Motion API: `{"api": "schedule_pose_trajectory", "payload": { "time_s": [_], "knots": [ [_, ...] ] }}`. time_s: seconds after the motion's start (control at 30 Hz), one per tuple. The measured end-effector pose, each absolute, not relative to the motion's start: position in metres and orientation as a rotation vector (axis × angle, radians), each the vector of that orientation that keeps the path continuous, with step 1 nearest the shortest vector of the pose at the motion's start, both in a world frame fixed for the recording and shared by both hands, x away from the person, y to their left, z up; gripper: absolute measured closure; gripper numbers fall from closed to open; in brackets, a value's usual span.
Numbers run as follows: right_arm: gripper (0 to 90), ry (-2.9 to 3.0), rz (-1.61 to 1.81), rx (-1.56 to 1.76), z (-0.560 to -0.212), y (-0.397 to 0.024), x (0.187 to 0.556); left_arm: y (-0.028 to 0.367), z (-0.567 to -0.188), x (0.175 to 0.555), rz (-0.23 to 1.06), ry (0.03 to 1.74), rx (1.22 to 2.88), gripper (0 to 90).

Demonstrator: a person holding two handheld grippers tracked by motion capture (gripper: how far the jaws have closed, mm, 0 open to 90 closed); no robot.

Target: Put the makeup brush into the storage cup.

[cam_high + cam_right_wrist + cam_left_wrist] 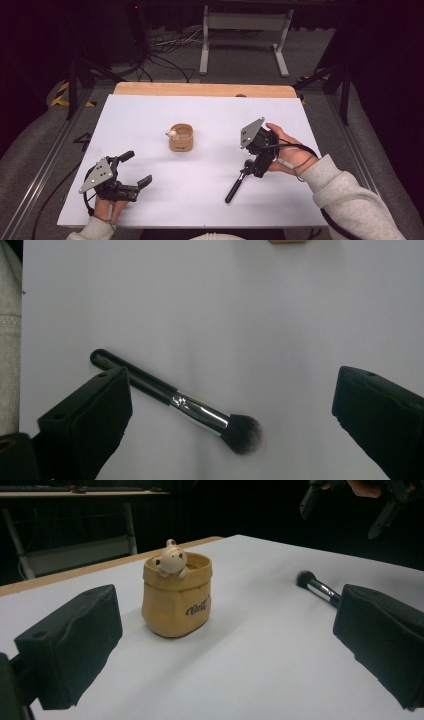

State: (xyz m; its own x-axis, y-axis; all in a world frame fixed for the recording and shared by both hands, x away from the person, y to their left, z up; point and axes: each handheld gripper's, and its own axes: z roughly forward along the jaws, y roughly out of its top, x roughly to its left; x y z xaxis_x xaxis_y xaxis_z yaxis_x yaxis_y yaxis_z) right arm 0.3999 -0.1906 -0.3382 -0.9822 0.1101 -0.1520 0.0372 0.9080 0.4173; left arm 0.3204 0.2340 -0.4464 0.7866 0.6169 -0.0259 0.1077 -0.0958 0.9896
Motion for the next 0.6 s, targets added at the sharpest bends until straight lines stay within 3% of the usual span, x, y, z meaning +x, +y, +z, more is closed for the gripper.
{"api": "schedule_pose_trajectory", "payload": {
  "time_s": [0.6],
  "knots": [
    [4.1, 3.016, 0.483, 0.031, -0.374, -0.173, 0.407, 0.232, -0.447, 0.322, 0.442, 0.588, 1.640, 0.0]
  ]
}}
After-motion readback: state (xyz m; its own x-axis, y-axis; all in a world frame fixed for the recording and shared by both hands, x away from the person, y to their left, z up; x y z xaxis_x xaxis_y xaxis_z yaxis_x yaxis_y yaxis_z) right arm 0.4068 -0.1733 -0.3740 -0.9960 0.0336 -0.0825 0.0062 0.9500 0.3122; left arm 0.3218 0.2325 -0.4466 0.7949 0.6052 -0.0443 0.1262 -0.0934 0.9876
